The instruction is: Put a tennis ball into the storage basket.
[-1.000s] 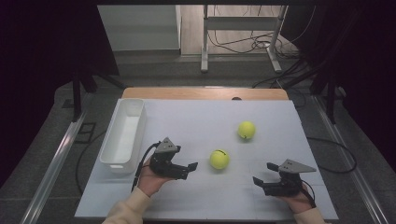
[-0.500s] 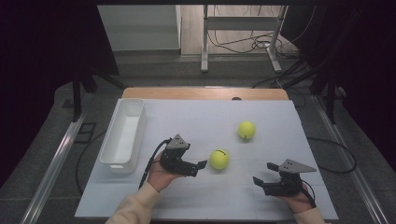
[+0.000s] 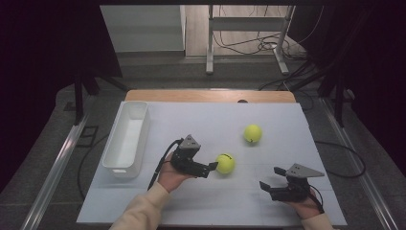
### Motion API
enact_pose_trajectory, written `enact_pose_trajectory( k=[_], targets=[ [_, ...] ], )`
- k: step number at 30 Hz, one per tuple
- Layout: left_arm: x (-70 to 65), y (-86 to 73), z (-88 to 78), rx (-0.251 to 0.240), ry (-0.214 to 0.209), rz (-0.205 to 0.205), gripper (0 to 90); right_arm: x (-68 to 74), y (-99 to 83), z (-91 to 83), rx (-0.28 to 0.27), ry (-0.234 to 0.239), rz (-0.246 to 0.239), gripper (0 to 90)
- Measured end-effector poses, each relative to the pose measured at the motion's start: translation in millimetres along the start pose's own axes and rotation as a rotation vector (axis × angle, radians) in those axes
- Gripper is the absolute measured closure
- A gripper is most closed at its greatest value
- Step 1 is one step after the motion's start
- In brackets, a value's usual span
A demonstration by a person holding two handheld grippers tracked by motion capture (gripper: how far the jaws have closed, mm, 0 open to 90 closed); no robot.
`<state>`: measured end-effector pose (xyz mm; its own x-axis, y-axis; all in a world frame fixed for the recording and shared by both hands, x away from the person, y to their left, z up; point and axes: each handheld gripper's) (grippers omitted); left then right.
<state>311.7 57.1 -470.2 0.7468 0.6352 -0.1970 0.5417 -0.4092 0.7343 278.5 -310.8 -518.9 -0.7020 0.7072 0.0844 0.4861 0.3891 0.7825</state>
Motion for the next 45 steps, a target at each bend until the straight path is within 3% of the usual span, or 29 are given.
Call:
enact_pose_trajectory(
  k=[45],
  targets=[
    [-5.1, 28.5, 32.1, 0.027, -0.007, 0.037, 7.5, -0.6, -0.1, -0.4, 0.004, -0.003, 0.003, 15.3]
  ],
)
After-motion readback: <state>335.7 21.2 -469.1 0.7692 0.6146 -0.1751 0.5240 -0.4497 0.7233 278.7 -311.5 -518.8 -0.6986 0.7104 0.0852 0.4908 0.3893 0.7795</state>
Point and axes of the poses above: each handheld gripper's, and its own axes: z roughly forward along the jaws, y roughly out of its top, x roughly to its left, and after that the axes turned 5 degrees about x, right-handed
